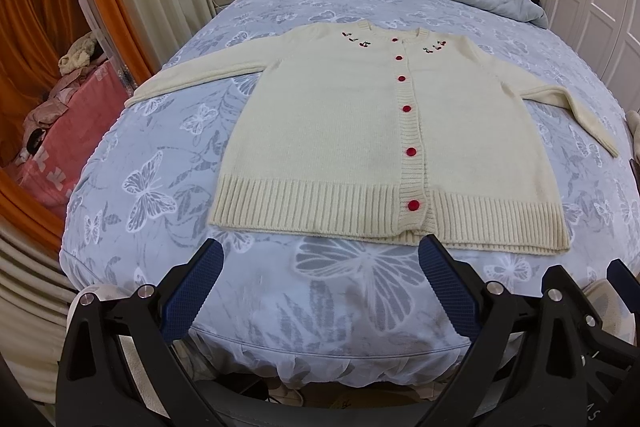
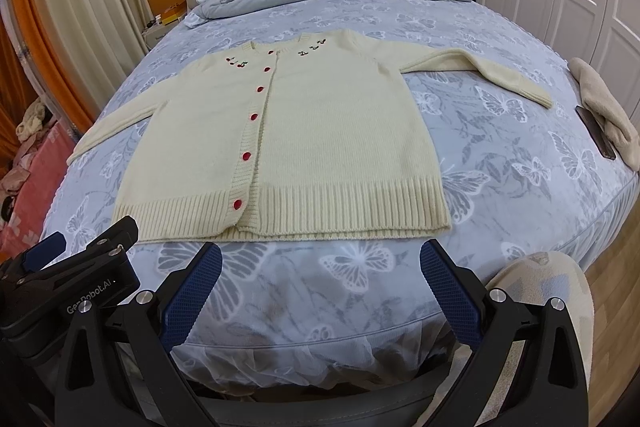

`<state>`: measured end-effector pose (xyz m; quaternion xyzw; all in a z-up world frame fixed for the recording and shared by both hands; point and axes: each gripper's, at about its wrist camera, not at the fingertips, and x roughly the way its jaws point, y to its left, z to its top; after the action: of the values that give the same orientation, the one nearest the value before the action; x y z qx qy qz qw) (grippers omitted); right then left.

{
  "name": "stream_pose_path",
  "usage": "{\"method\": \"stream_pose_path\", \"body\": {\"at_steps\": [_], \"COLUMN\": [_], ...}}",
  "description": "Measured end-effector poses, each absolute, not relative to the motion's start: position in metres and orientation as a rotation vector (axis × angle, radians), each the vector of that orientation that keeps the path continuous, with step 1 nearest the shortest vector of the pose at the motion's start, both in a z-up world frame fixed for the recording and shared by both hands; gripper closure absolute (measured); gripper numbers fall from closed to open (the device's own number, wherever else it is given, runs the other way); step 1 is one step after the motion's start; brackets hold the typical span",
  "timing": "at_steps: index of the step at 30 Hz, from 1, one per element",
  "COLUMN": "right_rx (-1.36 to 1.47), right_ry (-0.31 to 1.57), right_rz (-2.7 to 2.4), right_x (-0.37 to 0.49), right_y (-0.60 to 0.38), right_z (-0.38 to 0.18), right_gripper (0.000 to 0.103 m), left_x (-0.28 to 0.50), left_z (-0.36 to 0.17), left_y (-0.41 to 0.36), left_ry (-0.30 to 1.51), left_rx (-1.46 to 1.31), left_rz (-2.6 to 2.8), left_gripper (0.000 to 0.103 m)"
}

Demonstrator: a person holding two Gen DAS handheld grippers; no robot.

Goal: Fold small clothes

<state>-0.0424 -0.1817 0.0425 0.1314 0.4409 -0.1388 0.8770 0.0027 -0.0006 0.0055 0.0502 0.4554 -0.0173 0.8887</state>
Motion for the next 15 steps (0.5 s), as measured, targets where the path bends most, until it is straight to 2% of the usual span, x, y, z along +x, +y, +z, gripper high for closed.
{"method": "stream_pose_path", "body": {"at_steps": [15], "right_rx": [0.278], "right_ry": [0.922], "right_rz": [-0.290], "right_x": [-0.0423], "right_y": [-0.1821], "right_z": [0.0370], "right_gripper": [0.005], "left_x": [0.0043], "left_z": [0.0073], "left_y": [-0.0020], "left_ry": [0.939], "left_rx": [0.115], "left_rz": [-0.029], "left_gripper": [0.008]}}
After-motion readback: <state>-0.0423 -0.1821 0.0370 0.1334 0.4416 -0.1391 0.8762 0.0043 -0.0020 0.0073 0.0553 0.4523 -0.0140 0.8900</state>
